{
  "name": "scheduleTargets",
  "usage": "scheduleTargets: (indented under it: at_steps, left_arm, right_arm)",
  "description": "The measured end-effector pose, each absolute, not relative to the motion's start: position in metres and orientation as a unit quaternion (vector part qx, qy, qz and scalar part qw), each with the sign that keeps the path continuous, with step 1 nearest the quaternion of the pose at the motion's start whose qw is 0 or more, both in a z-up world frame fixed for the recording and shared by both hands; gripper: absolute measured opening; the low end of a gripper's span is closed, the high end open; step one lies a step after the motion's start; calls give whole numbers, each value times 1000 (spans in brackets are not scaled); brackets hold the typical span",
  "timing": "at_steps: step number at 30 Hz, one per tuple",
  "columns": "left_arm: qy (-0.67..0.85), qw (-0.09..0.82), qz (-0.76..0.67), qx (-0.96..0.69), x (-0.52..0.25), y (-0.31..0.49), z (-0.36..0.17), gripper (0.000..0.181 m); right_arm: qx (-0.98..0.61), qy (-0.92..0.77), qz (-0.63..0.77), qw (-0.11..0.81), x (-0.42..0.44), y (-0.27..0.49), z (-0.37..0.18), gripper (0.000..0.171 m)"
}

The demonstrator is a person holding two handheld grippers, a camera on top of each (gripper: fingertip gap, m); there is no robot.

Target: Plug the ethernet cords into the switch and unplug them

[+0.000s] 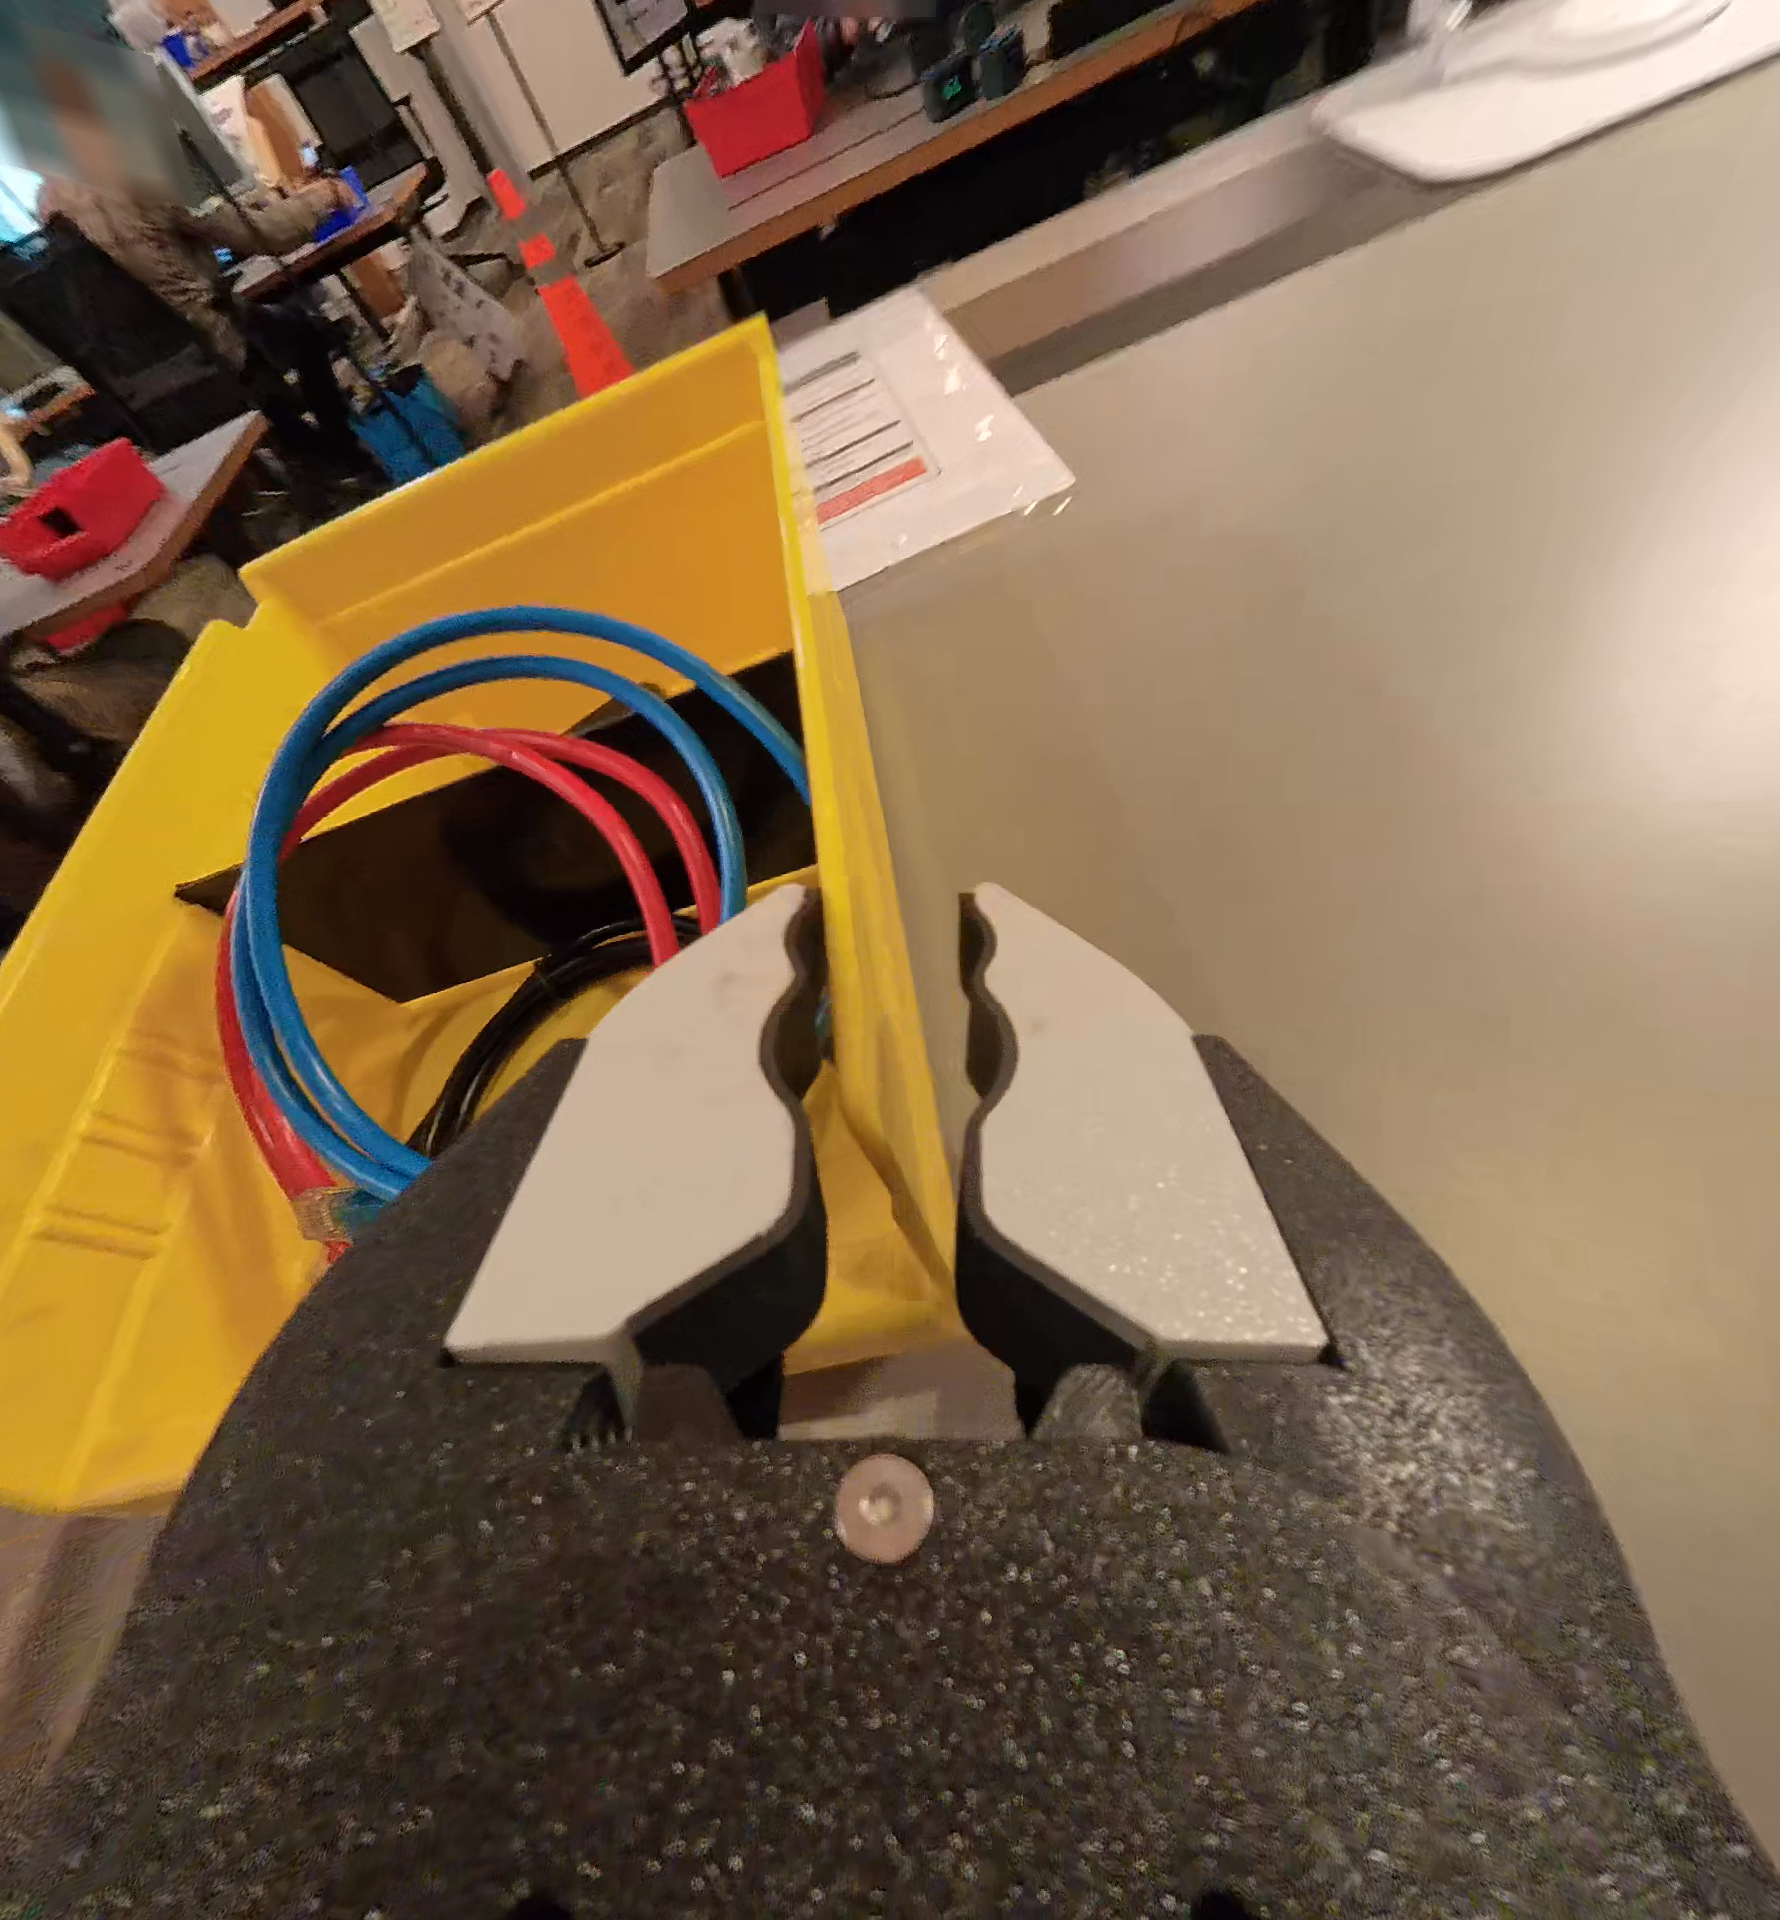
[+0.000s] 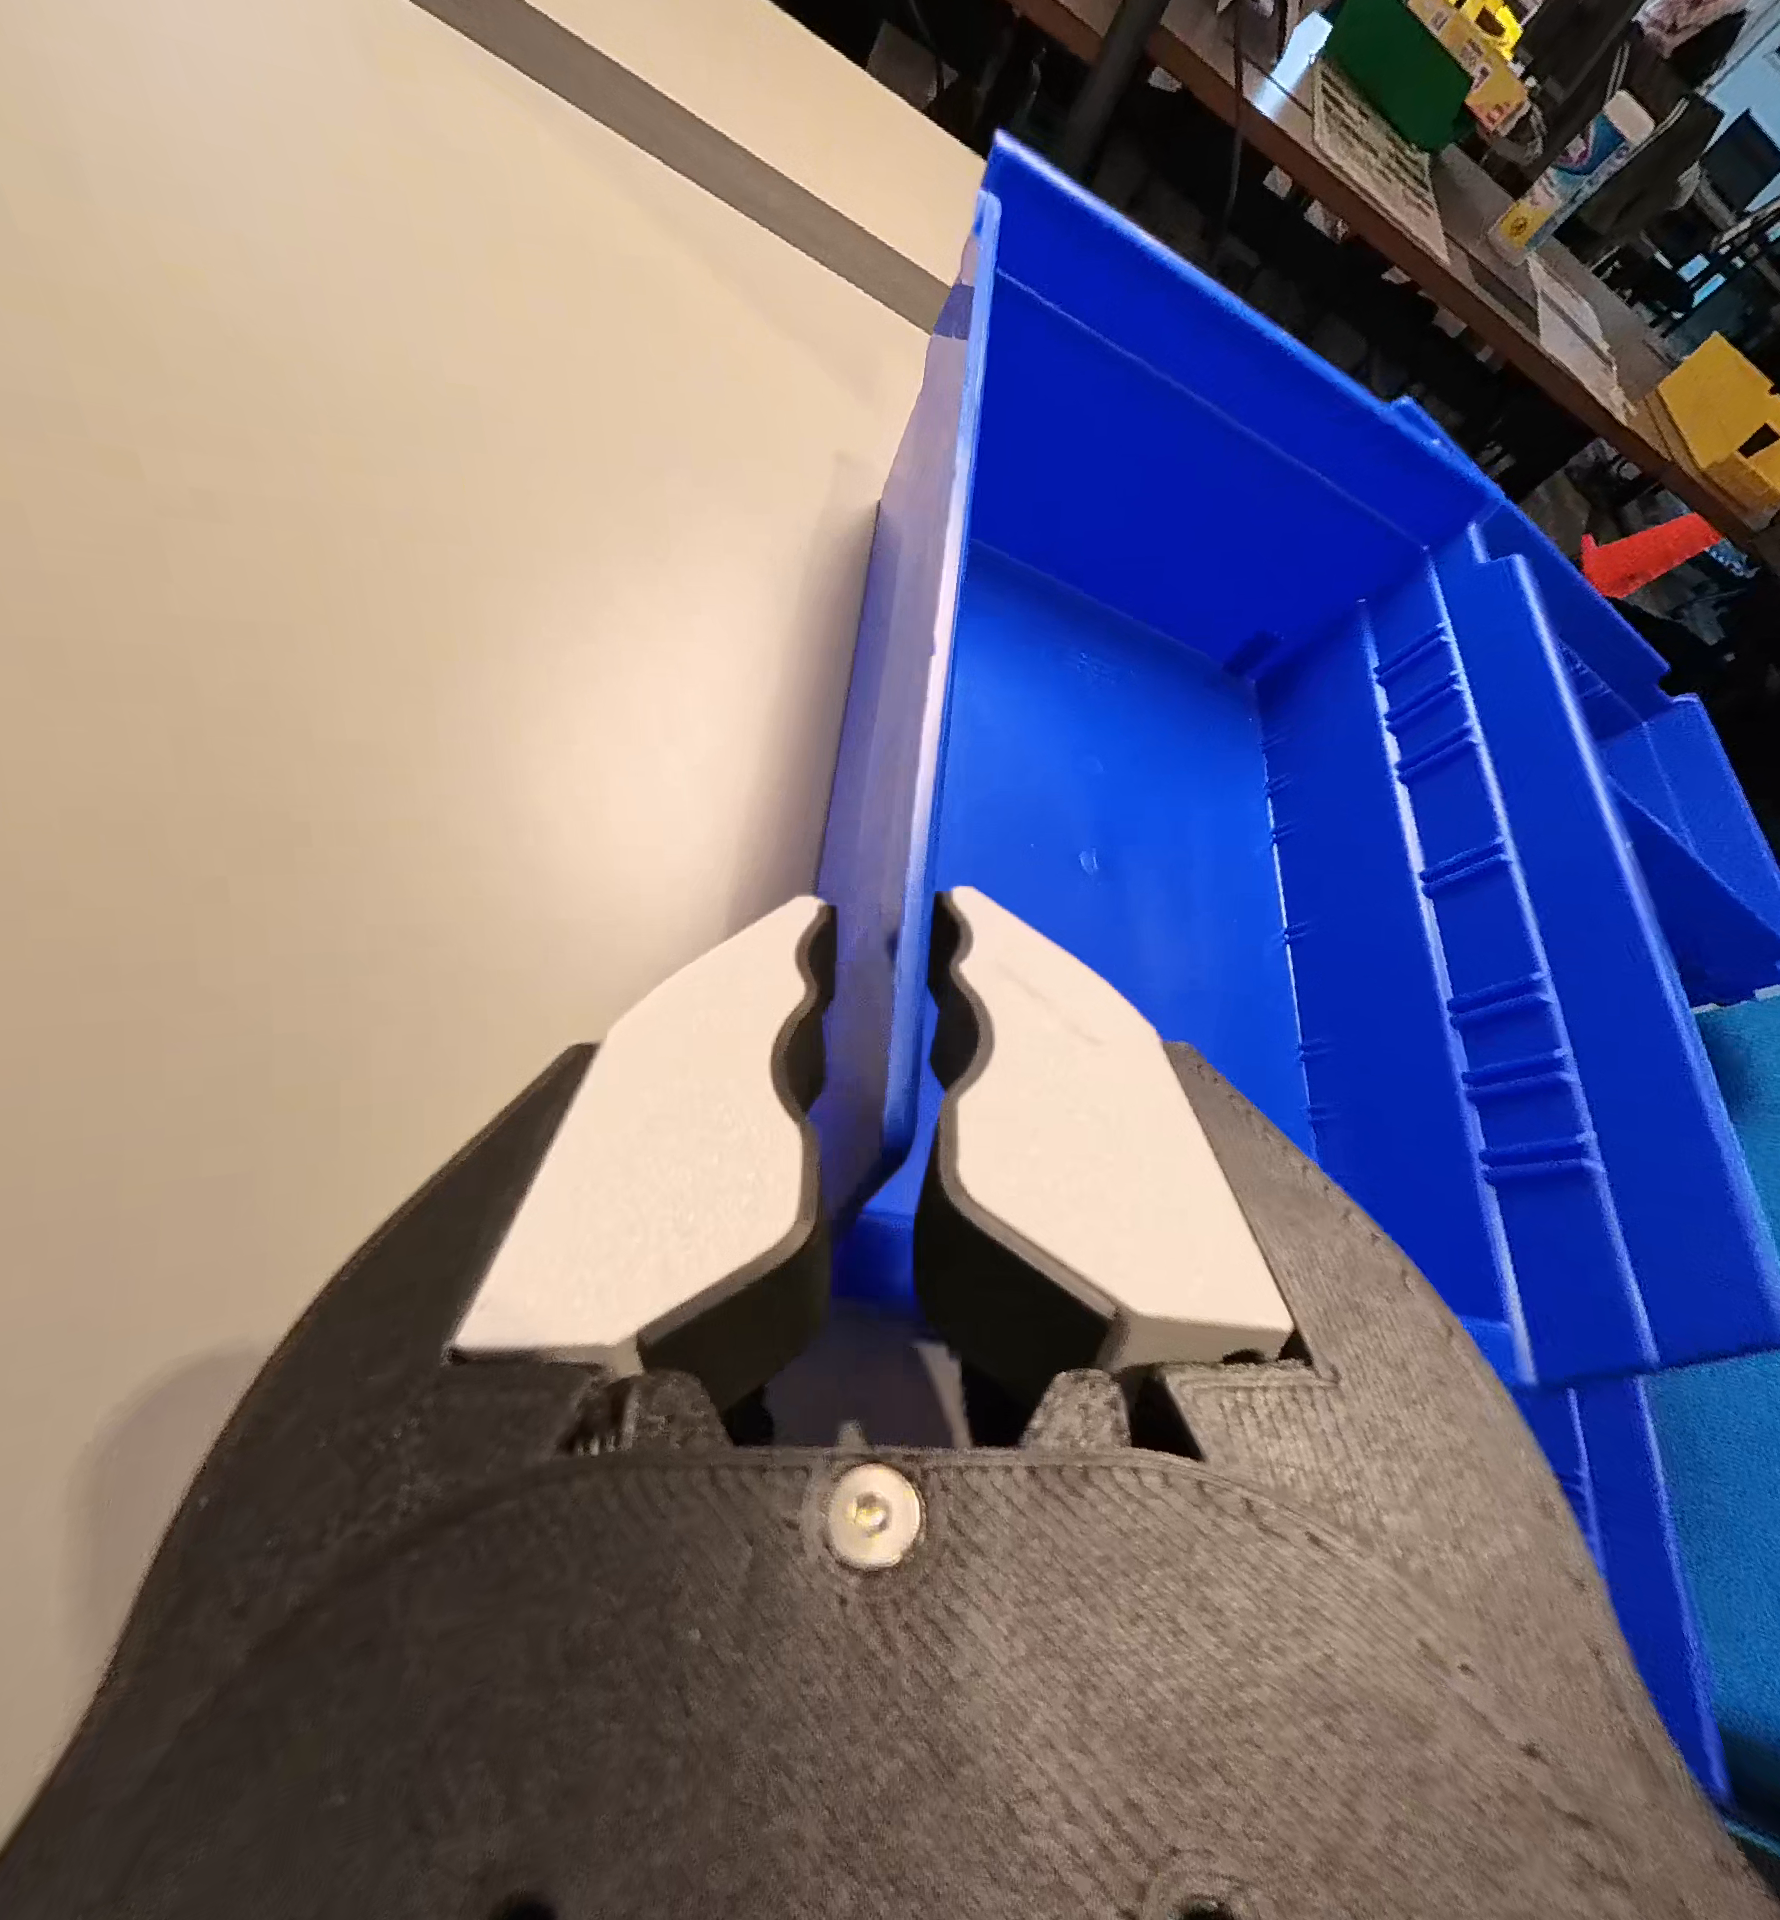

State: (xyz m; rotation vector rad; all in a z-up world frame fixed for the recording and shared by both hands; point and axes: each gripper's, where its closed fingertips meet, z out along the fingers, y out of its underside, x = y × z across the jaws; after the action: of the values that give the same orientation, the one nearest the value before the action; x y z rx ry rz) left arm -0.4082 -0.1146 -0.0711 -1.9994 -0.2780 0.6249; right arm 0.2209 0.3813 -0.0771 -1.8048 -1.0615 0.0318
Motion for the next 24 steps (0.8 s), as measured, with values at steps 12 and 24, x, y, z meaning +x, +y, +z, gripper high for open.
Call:
scheduleTargets:
  at_steps: [12,24]
  left_arm:
    - [-337,478,50,-810,-482,-113,-40,60]
    - [-369,401,-27,-838,-502,-88,-84,49]
  right_arm:
    - [-685,-520,158,485,127,304,-48,24]
    - [-701,-542,234,400,58,289,-123,26]
